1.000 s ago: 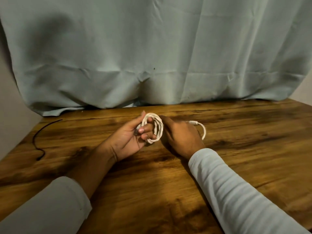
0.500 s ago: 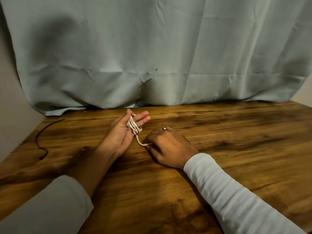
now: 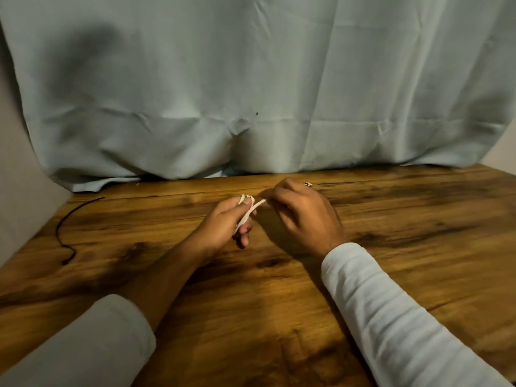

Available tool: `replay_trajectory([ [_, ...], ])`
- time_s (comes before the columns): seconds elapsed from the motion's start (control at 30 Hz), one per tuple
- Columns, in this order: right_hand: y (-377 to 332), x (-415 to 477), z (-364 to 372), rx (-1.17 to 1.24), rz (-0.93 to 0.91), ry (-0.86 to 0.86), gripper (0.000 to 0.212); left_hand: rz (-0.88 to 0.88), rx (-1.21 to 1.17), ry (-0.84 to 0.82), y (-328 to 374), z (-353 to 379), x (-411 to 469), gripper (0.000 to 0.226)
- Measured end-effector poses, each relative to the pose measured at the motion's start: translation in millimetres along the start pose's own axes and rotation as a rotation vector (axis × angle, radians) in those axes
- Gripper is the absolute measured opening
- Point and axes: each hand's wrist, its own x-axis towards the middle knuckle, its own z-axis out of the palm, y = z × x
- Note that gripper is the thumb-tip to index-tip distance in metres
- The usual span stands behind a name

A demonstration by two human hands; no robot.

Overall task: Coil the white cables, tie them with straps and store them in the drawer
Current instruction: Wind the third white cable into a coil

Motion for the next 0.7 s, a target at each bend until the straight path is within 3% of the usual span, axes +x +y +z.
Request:
replay_trajectory([
  [0.2,6.5,-1.9,8.0,0.037,0.068,0.061,0.040,-0.016,-0.141,-0.082,7.9,11.6,-6.0,0.045],
  [0.5,-1.0,-4.5,27.4,0.686,0.305,-0.057,0.037,-0.150,-0.628,-0.223,11.4,2.8,-6.7,0.034],
  [0.7,-12.1,-6.1,31.3,0.750,0.338,-0.105,0.030,-0.158,-0.746,-0.214,18.1,-0.7,-8.9,0.031],
])
